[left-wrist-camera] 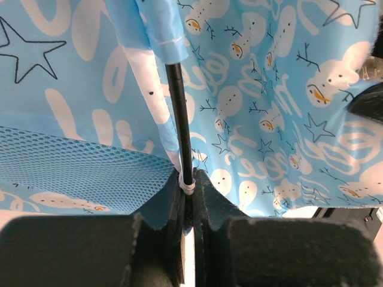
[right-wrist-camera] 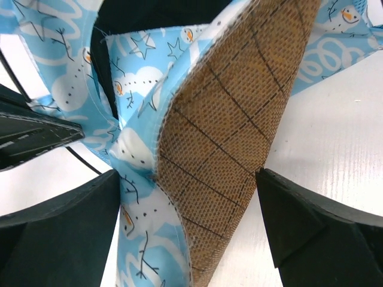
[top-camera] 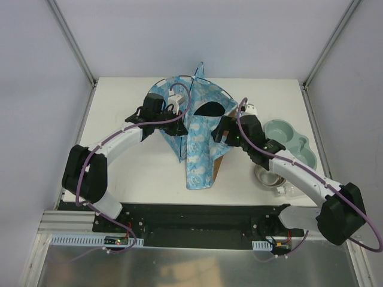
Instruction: Set up the pet tent
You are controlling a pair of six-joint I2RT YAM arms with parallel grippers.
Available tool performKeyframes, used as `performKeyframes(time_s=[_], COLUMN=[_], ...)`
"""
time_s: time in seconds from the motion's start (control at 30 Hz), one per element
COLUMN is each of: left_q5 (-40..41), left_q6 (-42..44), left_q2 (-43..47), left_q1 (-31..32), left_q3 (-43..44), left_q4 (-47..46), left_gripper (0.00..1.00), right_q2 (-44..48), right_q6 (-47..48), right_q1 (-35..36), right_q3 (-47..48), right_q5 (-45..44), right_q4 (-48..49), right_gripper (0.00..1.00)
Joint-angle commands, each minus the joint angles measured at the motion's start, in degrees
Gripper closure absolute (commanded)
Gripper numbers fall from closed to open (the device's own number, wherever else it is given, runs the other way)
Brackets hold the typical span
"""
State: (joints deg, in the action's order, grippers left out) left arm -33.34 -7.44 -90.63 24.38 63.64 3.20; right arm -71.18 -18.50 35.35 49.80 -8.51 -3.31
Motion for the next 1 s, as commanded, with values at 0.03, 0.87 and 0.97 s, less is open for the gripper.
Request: performKeyframes(time_s=[0.03,0.87,0.97], left_q5=[-0.32,-0.41,-0.49], left_q6=[-1.08,-1.08,-0.82], left_q2=[1.07,1.86,2.04], left_q1=[0.32,0.32,0.32], left_q3=[0.88,1.05,1.23], left_q4=[2.95,4.00,4.09], left_gripper=[1.00,1.00,1.00], right_q2=[5.68,-1.33,-2.03], right_q6=[-4.08,3.62,8.91], right_q1=[-0.46,-4.07,-2.22], right_q3=[-1.02,1.43,3.71], right_q5=[-4.23,16.84,23.95], right_q4=[2.96,1.82,0.15], right_gripper=[0.01,1.00,1.00])
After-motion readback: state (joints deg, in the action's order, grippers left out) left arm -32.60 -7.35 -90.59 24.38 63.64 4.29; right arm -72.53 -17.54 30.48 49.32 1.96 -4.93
